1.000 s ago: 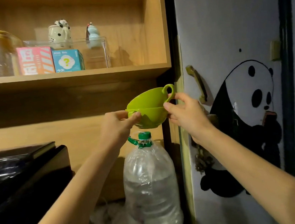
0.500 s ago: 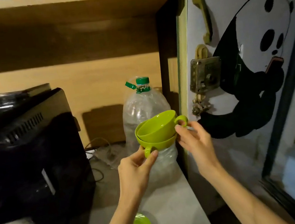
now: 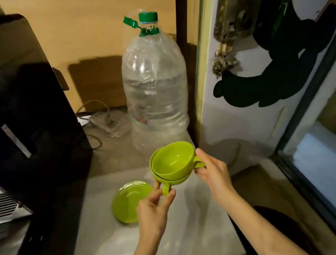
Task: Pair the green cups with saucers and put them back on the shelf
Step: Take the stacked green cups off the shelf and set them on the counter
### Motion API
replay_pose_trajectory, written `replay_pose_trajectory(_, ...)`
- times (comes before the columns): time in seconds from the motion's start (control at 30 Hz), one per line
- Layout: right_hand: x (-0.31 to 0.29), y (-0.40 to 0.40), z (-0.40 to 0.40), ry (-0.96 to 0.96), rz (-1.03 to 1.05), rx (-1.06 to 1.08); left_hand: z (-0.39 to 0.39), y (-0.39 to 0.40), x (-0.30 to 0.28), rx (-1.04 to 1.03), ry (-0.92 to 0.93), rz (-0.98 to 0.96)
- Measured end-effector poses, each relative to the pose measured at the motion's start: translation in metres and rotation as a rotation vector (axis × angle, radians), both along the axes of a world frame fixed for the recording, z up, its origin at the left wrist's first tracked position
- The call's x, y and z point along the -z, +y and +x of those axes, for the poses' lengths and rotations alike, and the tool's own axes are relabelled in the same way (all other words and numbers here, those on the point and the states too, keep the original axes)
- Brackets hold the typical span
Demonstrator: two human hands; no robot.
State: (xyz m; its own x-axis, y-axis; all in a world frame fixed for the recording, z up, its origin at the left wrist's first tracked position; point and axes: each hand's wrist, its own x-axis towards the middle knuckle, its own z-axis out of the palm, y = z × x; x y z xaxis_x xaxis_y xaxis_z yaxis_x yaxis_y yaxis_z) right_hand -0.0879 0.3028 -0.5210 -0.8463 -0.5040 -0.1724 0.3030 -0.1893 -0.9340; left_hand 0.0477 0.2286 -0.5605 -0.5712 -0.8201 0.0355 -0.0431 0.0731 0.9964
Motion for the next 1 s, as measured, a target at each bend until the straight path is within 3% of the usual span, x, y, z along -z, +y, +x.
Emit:
replay_pose_trajectory(0.37, 0.070, 0.001, -0.007, -0.171, 0.077, 0.026, -0.005, 0.007, 0.061, 0.008, -0.191, 0.008)
replay_pose_trajectory(1.0, 0.099, -0.008, -0.002, -0.149, 0.099, -0.029, 0.001, 0.005, 0.076, -0.012, -0.323, 0.022)
